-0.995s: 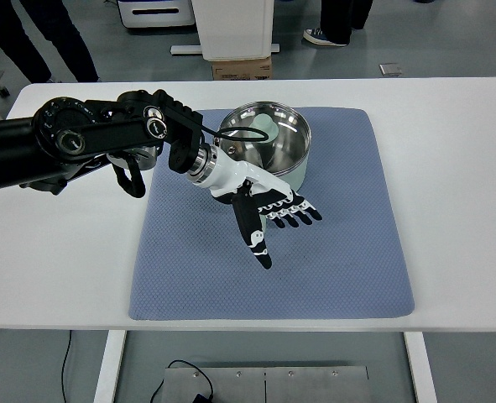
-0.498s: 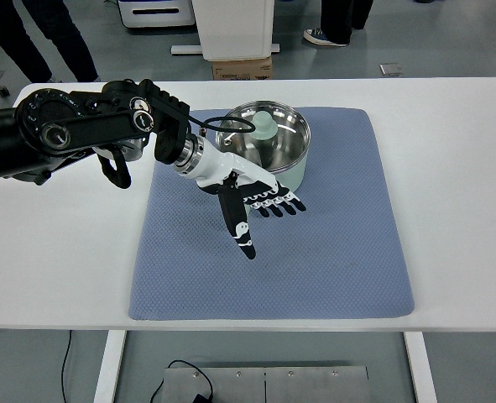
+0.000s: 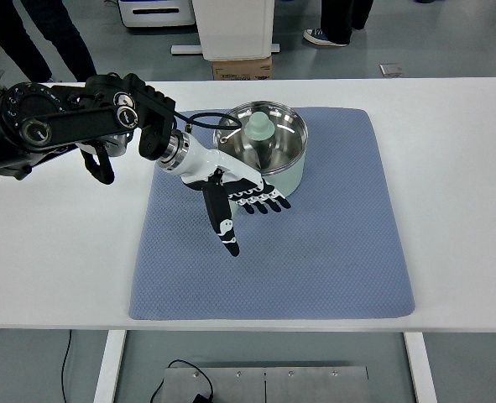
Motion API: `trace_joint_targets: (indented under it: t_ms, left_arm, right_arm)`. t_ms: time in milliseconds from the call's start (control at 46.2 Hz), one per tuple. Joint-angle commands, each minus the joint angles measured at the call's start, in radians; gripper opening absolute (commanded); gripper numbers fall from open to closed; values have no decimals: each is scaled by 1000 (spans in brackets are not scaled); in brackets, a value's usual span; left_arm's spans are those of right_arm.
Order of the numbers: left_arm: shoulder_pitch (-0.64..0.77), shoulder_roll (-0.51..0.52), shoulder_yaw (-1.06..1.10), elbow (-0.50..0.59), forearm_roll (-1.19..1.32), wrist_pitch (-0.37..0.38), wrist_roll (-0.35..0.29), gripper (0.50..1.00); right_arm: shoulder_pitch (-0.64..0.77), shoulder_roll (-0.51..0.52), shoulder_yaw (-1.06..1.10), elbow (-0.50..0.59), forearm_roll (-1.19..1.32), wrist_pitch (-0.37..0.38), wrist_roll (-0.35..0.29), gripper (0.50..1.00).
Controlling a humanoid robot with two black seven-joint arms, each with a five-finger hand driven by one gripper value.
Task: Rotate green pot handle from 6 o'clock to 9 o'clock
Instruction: 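Sweep the green handle around the pot toward the left arm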
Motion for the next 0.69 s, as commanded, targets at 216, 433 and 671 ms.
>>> trace_joint_targets:
  t_ms: [216,433,671]
  left_arm:
    - [-2,34,1,0,24,0,0,1000]
    - [-3,61,1,2,53,0,0,1000]
    - [-2,91,10,2,59,0,-1,1000]
  right_arm:
    - [0,0,0,0,0,0,1,1000]
    - [0,0,0,0,0,0,-1,1000]
    - [0,0,0,0,0,0,-1,1000]
